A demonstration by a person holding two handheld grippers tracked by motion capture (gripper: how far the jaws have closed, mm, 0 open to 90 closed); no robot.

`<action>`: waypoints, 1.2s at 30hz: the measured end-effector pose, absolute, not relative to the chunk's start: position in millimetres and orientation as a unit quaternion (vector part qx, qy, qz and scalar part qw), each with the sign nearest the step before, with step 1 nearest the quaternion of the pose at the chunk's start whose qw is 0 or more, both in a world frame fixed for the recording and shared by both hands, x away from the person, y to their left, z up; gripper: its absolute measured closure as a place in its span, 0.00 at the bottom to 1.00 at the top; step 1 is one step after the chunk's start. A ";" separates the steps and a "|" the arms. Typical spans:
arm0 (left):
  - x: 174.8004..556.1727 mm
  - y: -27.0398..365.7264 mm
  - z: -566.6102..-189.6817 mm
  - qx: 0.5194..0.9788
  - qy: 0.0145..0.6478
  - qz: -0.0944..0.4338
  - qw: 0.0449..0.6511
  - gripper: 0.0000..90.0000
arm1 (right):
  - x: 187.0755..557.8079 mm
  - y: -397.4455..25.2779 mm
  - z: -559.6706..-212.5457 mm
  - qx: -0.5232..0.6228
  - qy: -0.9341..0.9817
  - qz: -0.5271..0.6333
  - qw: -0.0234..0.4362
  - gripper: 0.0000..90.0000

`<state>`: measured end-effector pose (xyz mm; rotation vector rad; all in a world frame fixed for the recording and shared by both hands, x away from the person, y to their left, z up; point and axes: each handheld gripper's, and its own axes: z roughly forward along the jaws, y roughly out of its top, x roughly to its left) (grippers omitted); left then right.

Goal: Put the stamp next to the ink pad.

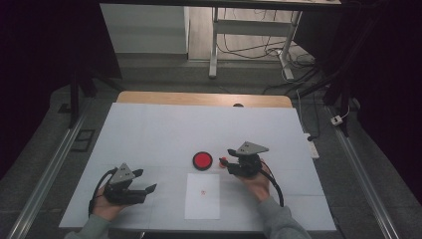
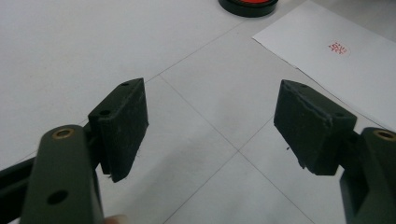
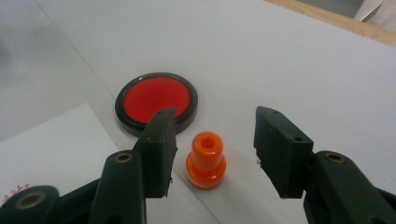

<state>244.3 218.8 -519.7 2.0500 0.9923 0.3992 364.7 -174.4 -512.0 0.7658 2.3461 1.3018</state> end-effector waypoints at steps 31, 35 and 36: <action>247.4 216.6 -522.1 0.815 0.390 0.156 0.399 0.29 | 291.9 -288.0 -497.7 0.287 0.813 0.463 0.207 0.53; 247.8 217.5 -522.4 0.814 0.392 0.156 0.399 0.29 | 288.6 -297.0 -500.8 0.288 0.813 0.460 0.210 0.53; 247.9 217.6 -522.4 0.814 0.392 0.156 0.400 0.29 | 288.1 -298.1 -501.1 0.291 0.815 0.456 0.210 0.53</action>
